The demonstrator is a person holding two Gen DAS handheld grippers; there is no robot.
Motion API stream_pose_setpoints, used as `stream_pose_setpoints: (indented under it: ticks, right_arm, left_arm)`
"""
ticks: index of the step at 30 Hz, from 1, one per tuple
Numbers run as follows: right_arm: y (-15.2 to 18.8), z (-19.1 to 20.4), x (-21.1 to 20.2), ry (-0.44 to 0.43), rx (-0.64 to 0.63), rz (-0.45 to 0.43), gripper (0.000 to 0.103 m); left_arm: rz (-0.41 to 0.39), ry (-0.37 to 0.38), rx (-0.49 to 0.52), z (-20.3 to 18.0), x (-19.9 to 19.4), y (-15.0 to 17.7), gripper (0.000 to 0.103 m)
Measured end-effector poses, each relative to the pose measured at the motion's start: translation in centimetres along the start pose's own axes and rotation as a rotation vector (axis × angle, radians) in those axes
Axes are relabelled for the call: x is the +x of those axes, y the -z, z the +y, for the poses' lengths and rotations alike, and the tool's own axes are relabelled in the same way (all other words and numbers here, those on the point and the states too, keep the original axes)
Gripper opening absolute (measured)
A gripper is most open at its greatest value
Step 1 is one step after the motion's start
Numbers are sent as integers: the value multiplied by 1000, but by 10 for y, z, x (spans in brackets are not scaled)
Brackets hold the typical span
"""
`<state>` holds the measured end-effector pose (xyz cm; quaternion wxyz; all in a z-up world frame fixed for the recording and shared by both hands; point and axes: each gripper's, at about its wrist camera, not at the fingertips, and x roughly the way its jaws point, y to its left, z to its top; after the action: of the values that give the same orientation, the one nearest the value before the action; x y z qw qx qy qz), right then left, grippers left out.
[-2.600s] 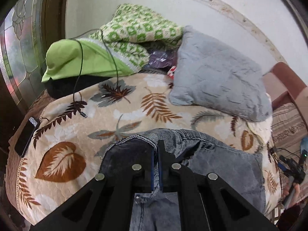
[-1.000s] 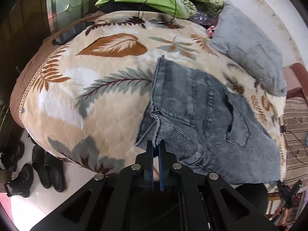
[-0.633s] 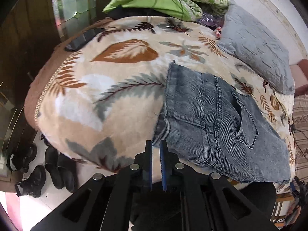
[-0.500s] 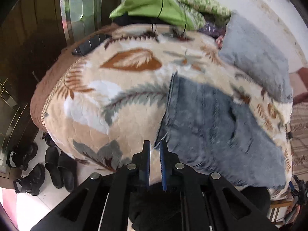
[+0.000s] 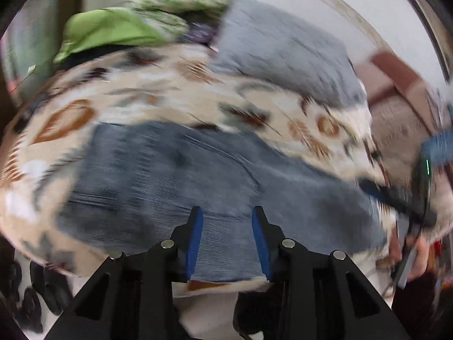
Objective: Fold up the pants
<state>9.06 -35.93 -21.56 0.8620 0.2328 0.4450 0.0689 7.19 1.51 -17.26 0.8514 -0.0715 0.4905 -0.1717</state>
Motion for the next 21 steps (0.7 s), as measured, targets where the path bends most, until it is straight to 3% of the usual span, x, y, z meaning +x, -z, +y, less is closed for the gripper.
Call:
stream_pose_setpoints:
  ticks: [4, 7, 9, 11, 15, 19, 21]
  right_arm:
    - [-21, 52, 51, -101, -115, 122, 73]
    - [-32, 75, 88, -120, -171, 211, 73]
    - [-38, 85, 109, -140, -200, 257, 65]
    - [-41, 94, 127, -161, -222, 288, 63]
    - [-47, 109, 154, -145, -267, 331, 63]
    - [-43, 121, 174, -115, -318, 382, 63]
    - [-38, 127, 181, -81, -363, 400, 53]
  left_arm:
    - [56, 16, 86, -30, 37, 18, 36]
    - [80, 12, 97, -29, 55, 29, 36]
    - [79, 2, 94, -24, 65, 33, 36]
    - [82, 5, 99, -21, 73, 38, 36]
    - [-24, -23, 212, -24, 78, 54, 36]
    - [-53, -15, 260, -30, 81, 57, 38]
    - [-48, 4, 239, -28, 83, 55, 38]
